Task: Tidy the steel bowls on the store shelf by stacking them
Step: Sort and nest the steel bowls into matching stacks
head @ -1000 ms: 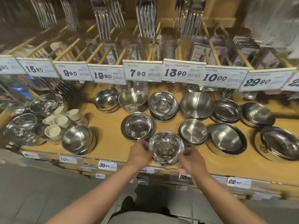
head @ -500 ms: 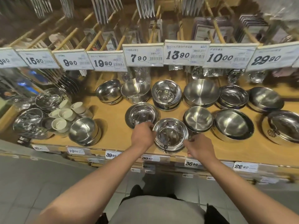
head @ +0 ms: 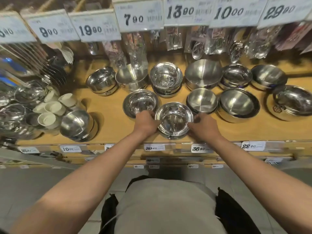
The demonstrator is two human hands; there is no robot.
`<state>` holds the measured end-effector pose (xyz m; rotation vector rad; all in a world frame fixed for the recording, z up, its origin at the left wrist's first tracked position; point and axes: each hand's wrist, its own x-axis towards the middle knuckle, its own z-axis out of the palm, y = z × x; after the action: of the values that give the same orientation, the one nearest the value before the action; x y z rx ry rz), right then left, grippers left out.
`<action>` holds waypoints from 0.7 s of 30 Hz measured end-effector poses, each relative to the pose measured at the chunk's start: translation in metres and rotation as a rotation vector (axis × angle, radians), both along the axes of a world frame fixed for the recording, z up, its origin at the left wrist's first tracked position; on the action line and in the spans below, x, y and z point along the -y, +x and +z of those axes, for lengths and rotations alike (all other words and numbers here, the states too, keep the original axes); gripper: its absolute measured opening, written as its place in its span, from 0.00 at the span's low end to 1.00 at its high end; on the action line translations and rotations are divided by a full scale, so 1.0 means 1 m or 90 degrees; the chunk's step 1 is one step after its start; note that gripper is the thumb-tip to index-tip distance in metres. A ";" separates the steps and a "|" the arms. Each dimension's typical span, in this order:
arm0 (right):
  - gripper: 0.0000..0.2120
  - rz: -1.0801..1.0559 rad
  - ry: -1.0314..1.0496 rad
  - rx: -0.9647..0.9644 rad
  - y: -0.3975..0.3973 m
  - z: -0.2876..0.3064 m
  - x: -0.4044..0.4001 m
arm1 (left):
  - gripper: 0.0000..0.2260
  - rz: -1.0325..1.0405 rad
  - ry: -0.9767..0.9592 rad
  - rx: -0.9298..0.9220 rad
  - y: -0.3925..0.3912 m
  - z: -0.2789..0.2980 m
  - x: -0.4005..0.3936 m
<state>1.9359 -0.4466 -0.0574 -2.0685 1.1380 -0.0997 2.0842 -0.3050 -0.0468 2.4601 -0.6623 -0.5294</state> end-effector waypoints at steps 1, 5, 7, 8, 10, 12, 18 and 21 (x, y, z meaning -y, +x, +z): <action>0.08 0.000 -0.009 0.002 0.001 -0.002 0.001 | 0.11 -0.003 0.003 0.001 0.001 -0.002 0.000; 0.09 0.001 -0.058 -0.002 0.003 -0.008 0.005 | 0.08 0.023 -0.016 -0.010 -0.001 -0.007 0.001; 0.10 -0.004 -0.070 0.008 0.003 -0.009 0.007 | 0.09 0.037 -0.027 -0.019 -0.003 -0.009 0.001; 0.10 -0.006 -0.070 0.016 0.003 -0.010 0.007 | 0.10 0.041 -0.030 -0.021 -0.004 -0.010 0.000; 0.11 -0.001 -0.070 0.021 0.003 -0.011 0.007 | 0.11 0.046 -0.037 -0.034 -0.006 -0.011 -0.001; 0.11 0.004 -0.072 0.020 0.004 -0.010 0.007 | 0.12 0.045 -0.038 -0.045 -0.007 -0.012 -0.003; 0.10 0.015 -0.078 0.031 0.008 -0.006 0.011 | 0.17 0.050 -0.033 -0.032 -0.010 -0.012 -0.004; 0.09 0.014 -0.072 0.042 0.006 -0.007 0.011 | 0.17 0.052 -0.018 -0.017 -0.013 -0.013 -0.004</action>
<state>1.9419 -0.4576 -0.0644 -2.1602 1.0908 -0.2246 2.0709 -0.3011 -0.0603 2.4383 -0.5514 -0.5171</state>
